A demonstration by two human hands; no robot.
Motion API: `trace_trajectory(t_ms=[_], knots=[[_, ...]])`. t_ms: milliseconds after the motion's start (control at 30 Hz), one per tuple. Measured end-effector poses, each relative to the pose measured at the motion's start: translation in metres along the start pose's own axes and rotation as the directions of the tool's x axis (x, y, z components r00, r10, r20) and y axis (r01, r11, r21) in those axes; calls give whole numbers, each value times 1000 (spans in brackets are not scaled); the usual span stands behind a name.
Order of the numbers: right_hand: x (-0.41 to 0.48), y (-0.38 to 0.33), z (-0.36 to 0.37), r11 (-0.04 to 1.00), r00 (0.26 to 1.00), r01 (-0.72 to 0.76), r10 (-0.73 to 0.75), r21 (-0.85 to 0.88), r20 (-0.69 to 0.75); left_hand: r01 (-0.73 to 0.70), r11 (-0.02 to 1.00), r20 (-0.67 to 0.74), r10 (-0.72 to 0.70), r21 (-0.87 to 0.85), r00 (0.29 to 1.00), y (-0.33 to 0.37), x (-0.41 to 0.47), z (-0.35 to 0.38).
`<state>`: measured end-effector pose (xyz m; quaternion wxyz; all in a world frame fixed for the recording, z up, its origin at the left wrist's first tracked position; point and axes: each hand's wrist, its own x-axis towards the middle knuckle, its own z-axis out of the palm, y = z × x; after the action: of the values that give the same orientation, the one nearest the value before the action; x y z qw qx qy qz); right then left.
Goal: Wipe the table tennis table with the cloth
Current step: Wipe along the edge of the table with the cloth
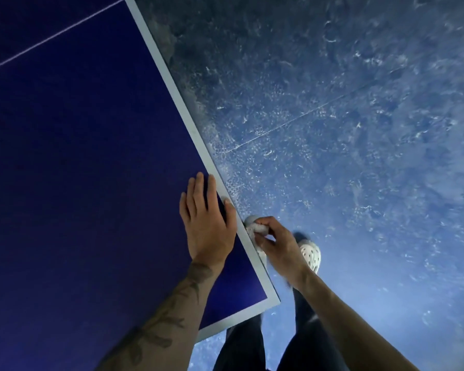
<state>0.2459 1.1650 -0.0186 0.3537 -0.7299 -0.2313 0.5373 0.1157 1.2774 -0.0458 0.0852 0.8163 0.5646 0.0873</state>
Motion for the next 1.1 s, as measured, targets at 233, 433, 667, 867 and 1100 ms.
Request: trace_trajectory(t_ms=[233, 433, 667, 867, 1100], knots=[[106, -57, 17, 981, 981, 190, -191, 31, 29, 44, 998, 12, -44, -43, 999, 4, 3, -6], [94, -46, 5, 988, 985, 142, -146, 54, 92, 130, 987, -16, -133, -98, 991, -2, 62, -15], [136, -83, 4, 991, 976, 131, -134, 29, 172, 260, 965, -52, -261, -41, 964, -14, 156, -10], [204, -149, 17, 966, 953, 239, -253, 102, 168, 260, 966, -114, -259, -9, 959, -18, 158, -1], [163, -115, 2, 989, 953, 132, -143, 61, 267, 274, 962, -89, -273, -3, 958, -18, 160, -5]])
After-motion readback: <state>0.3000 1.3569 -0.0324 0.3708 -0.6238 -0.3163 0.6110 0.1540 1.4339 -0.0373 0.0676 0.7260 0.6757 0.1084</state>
